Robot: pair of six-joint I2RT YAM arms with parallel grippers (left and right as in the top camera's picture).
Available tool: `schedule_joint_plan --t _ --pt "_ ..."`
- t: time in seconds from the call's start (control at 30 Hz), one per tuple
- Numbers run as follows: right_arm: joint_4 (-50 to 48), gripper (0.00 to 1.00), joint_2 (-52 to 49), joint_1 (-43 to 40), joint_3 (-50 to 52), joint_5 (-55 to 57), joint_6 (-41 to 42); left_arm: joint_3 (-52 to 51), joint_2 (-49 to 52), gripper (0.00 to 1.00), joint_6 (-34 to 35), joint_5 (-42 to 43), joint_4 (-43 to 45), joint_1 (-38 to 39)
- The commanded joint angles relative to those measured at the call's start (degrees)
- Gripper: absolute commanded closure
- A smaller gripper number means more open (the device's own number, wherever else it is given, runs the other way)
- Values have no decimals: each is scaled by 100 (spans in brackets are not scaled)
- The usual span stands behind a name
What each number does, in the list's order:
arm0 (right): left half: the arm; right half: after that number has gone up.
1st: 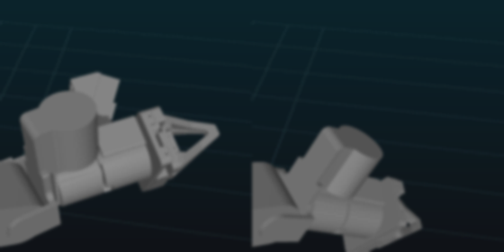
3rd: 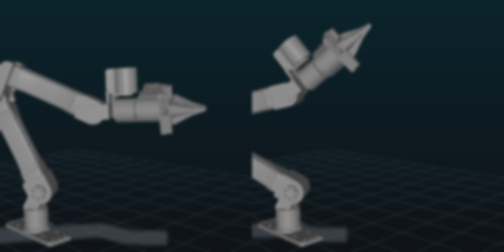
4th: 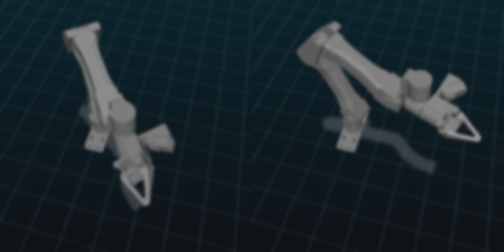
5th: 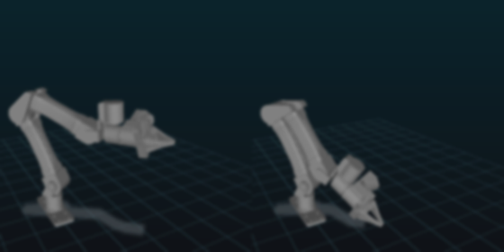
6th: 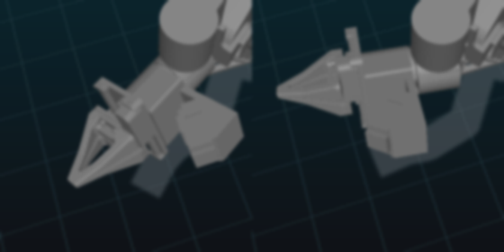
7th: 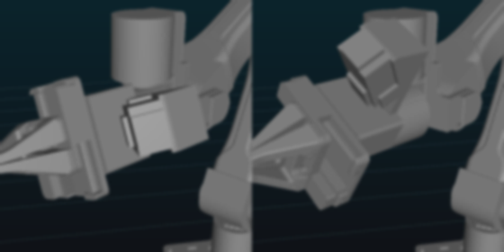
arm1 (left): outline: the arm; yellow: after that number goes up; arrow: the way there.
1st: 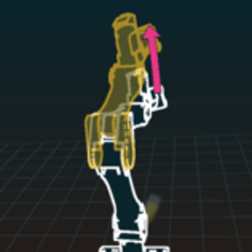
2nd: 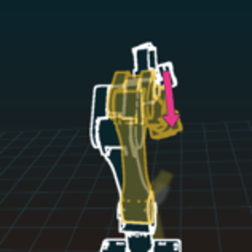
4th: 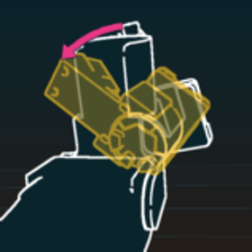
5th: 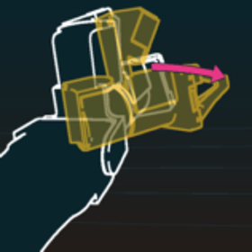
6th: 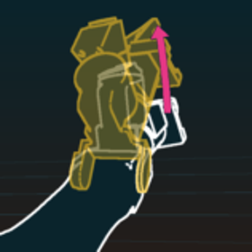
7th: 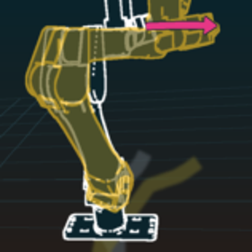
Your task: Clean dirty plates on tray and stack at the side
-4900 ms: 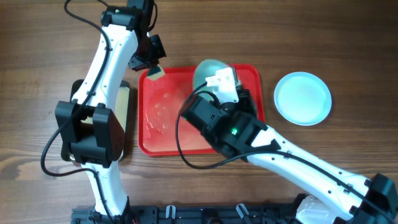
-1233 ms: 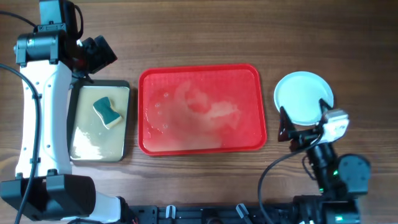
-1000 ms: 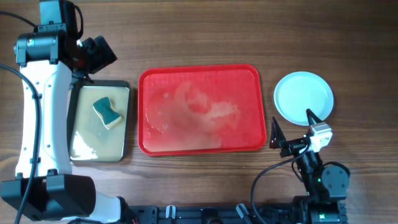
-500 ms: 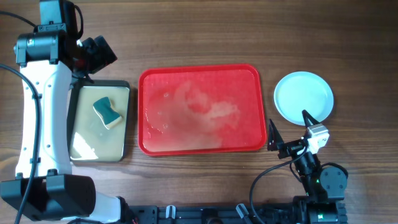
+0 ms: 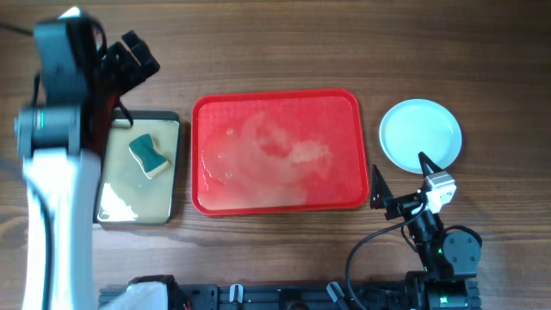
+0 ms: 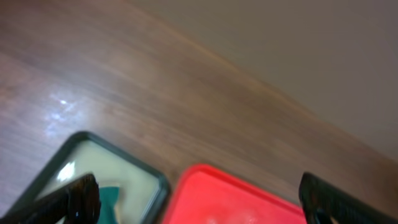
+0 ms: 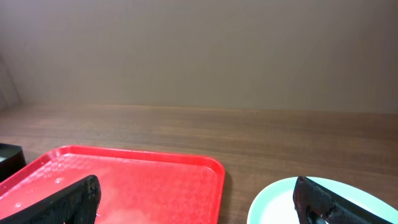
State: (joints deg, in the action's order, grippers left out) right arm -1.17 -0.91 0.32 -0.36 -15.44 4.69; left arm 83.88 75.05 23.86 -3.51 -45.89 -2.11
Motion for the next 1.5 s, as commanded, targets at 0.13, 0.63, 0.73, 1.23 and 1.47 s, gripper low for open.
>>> schedule_joint_plan --t 0.13,0.63,0.73,1.23,1.47 --pt "-26 0 63 -13 7 -107 66 -4238 -3528 0 37 28 2640 35" --pt "-26 0 63 -13 7 -107 63 -8170 -7370 0 -118 -83 4113 39" --pt "-26 0 63 -13 7 -107 66 -8343 -7488 0 -118 -81 4190 39" --pt "-26 0 63 -13 7 -107 66 -8343 -7488 0 -114 -44 4190 39" --pt "-26 0 63 -13 7 -107 63 -8343 -7488 0 -114 -44 4190 39"
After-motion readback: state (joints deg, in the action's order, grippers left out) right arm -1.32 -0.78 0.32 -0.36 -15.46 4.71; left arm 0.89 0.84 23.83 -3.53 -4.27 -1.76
